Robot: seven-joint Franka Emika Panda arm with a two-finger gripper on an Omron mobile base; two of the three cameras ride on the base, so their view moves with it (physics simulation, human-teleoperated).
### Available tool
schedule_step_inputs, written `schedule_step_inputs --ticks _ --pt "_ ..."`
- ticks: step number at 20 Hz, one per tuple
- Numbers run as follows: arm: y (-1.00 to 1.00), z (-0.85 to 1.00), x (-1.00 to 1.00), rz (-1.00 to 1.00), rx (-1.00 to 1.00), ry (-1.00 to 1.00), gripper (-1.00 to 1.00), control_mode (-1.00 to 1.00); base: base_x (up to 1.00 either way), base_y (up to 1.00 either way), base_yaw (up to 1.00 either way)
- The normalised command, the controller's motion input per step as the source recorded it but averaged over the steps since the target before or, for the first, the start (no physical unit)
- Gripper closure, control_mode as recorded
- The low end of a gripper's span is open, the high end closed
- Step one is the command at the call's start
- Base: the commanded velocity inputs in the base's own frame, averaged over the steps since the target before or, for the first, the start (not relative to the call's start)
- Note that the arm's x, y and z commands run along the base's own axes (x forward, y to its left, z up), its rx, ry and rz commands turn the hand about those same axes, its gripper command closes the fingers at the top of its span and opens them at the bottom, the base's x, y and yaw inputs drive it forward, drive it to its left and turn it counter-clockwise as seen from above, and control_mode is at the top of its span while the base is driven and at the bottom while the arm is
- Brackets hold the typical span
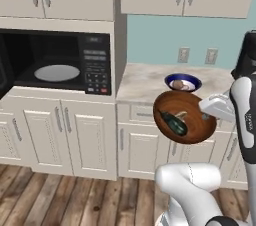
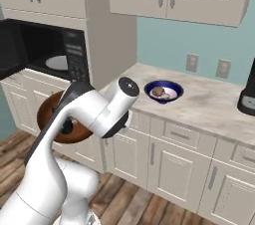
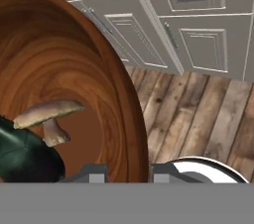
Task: Place the bowl containing the mushroom and eggplant in the microwave. Close the microwave door and press the start button to microwave the meal.
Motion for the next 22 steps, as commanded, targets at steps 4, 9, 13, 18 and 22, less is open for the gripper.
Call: schedule_step_inputs --ticks 4,9,13,18,22 --pt "0.0 0.0 0.0 0.0 0.0 0.0 1.0 1.0 0.54 1.0 0.04" --pt "0.0 0.0 0.0 0.0 0.0 0.0 1.0 1.0 0.92 1.0 0.36" --pt "0.0 0.0 0.0 0.0 0.0 0.0 1.0 1.0 0.88 1.0 0.44" --pt "0.0 0.0 0.0 0.0 0.0 0.0 1.0 1.0 0.86 0.76 0.26" --pt "0.0 0.0 0.0 0.0 0.0 0.0 1.0 1.0 0.55 0.27 -0.17"
